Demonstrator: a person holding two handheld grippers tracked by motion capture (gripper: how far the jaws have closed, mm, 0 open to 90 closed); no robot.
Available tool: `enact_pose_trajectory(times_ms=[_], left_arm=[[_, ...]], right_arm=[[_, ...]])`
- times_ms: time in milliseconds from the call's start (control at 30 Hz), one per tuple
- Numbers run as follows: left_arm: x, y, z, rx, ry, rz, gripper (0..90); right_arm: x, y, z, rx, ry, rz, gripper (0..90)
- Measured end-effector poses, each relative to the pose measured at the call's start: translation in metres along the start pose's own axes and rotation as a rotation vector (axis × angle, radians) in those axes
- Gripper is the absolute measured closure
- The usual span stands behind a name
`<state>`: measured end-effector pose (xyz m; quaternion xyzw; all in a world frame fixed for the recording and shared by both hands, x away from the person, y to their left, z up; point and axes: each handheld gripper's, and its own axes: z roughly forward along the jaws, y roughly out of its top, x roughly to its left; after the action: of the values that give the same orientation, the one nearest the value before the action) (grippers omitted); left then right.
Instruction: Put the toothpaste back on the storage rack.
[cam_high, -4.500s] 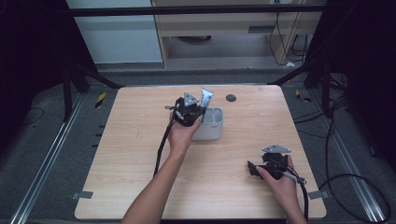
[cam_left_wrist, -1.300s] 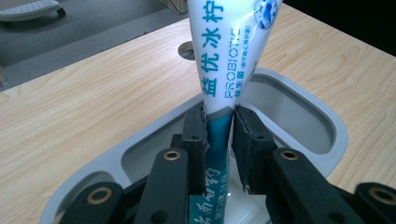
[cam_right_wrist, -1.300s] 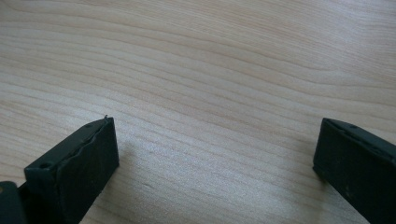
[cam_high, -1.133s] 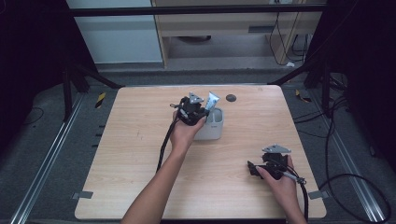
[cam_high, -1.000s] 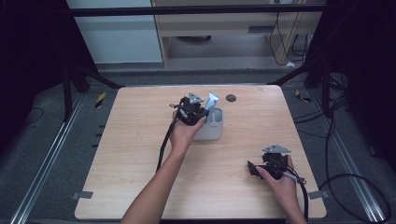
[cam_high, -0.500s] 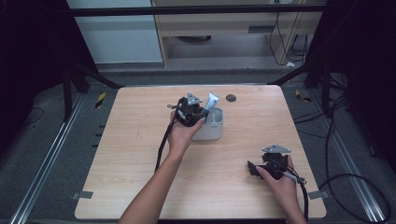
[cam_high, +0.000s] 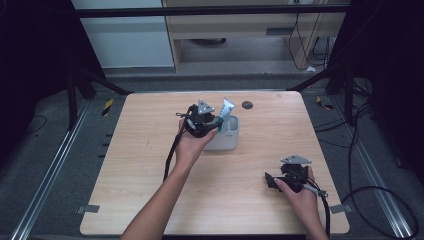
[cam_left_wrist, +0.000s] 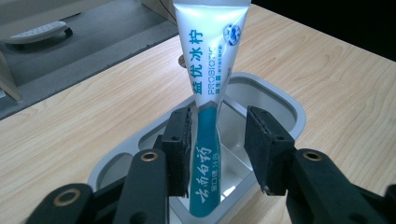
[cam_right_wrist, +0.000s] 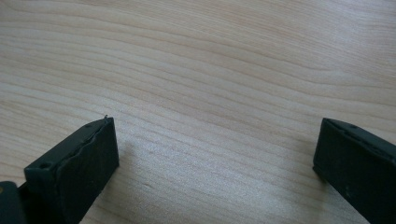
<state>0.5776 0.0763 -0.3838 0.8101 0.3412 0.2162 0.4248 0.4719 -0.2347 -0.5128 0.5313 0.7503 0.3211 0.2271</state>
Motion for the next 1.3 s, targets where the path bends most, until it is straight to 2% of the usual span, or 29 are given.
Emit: enact_pose_trajectory(times_ms=[100,267,333,567,867,1300], left_arm=[[0.0,0.0,-0.003,0.006,0.002,0.006,51.9],[-0.001,-0.001,-0.009,0.007,-0.007,0.015,45.6],[-0.002,-0.001,-0.011,0.011,-0.017,0.021,39.6],[-0.006,-0.002,-0.018,0.029,-0.042,0.041,29.9],[-0.008,-0.005,-0.026,0.044,-0.042,0.052,16.7],[-0.009,-0.013,-0.04,0.062,-0.057,0.064,9.6]], right_arm=[[0.0,0.0,0.0,-0.001,0.0,0.0,0.3],[0.0,0.0,0.0,0.0,0.0,0.0,0.4],[0.0,0.0,0.0,-0.001,-0.001,-0.001,0.3],[0.0,0.0,0.0,0.0,0.0,0.0,0.4],[0.0,0.0,0.0,0.0,0.0,0.0,0.3],[0.0,0.0,0.0,-0.001,-0.002,-0.002,0.4]])
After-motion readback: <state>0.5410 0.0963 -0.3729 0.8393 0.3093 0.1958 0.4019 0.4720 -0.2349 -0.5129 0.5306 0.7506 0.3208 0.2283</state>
